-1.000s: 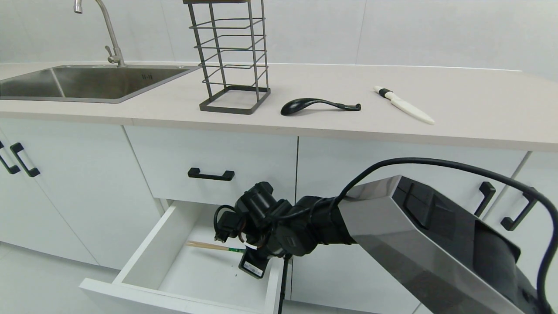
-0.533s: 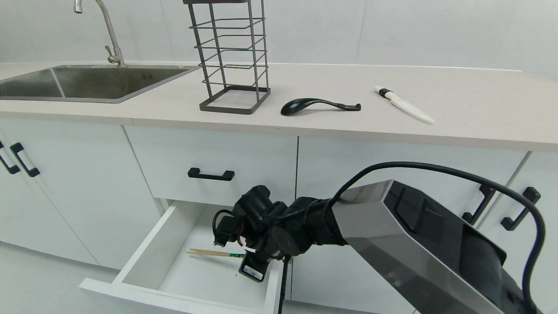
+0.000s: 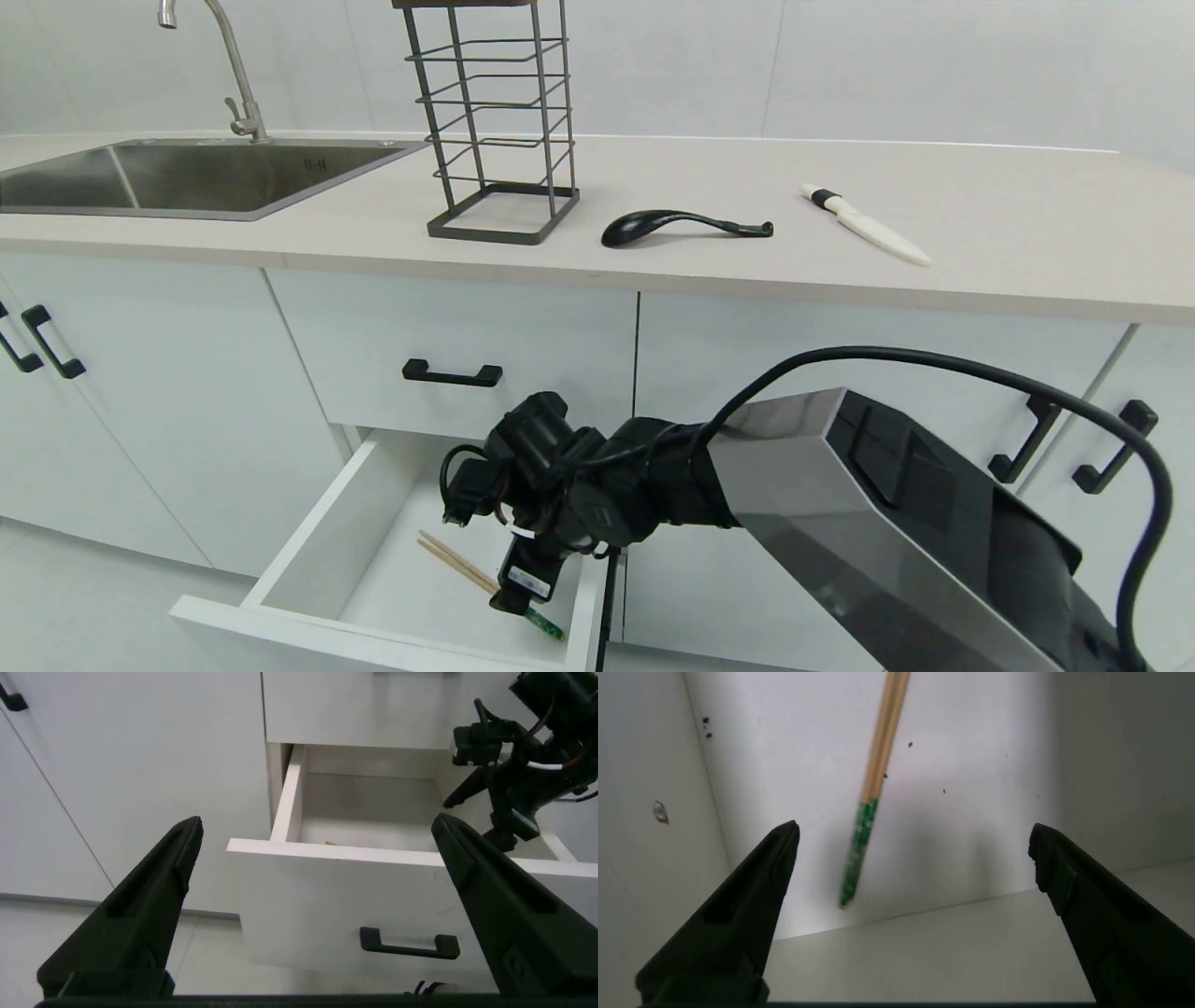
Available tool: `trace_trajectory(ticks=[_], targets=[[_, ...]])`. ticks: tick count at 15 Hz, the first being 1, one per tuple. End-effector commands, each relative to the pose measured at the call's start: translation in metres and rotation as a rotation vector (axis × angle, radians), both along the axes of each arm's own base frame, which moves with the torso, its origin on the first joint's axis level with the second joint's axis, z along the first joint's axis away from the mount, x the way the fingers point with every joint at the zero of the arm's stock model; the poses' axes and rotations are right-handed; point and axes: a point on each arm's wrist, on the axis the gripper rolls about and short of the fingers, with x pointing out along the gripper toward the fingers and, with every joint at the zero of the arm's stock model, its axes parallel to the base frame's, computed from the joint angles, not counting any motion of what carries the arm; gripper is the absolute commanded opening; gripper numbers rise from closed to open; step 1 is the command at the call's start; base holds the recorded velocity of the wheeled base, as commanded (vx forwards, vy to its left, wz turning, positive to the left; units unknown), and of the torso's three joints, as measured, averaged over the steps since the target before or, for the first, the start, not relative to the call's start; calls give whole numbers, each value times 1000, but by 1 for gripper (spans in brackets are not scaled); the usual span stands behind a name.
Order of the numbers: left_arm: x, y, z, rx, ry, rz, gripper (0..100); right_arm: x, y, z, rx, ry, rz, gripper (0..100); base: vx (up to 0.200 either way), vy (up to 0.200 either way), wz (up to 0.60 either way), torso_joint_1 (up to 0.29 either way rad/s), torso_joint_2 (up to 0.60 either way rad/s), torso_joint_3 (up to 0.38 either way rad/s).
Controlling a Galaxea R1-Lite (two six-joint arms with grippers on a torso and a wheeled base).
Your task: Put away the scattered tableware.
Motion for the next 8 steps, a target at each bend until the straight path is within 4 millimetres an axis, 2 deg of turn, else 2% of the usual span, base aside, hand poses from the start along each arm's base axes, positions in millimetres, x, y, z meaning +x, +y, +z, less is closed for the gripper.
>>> trace_trajectory(ticks=[1, 2, 3, 8], targets=[[0, 0, 0, 0, 2, 0, 100, -6, 0, 31, 38, -30, 5, 100, 0, 0, 0, 0, 0, 0], [0, 0, 0, 0, 2, 0, 100, -10, 0, 52, 72, -54, 10, 100, 0, 0, 0, 0, 0, 0], [0, 0, 0, 0, 2, 0, 100, -15, 1, 63, 89, -67, 17, 100, 0, 0, 0, 0, 0, 0], [0, 0, 0, 0, 2, 0, 100, -28, -5, 101, 122, -93, 26, 100, 0, 0, 0, 0, 0, 0]])
